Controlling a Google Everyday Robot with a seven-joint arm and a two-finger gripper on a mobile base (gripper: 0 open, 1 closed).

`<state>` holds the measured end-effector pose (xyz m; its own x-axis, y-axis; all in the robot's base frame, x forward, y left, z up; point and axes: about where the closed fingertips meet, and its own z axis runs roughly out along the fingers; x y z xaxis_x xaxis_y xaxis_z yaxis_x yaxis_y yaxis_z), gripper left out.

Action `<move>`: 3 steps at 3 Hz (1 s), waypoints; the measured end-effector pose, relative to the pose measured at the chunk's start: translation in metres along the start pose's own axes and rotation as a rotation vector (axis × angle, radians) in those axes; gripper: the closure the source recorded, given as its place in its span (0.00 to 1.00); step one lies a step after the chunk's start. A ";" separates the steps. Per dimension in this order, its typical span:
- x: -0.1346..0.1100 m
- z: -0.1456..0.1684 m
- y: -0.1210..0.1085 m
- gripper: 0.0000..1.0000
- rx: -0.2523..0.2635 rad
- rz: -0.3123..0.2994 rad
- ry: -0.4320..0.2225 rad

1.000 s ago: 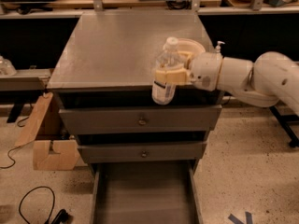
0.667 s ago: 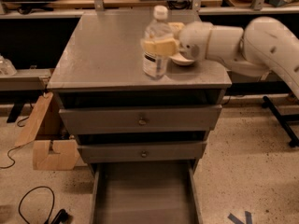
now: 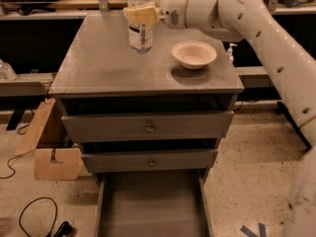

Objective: Pick blue plastic bottle from bottom drawer and place on counter

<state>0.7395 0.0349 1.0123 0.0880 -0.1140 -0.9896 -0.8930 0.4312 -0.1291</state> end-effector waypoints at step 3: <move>0.093 0.095 -0.056 1.00 0.008 0.082 0.086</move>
Offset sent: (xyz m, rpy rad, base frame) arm 0.1231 0.0479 -0.0925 -0.0584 0.1082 -0.0537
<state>0.8392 0.0853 0.9211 -0.0233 -0.1544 -0.9877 -0.8922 0.4489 -0.0491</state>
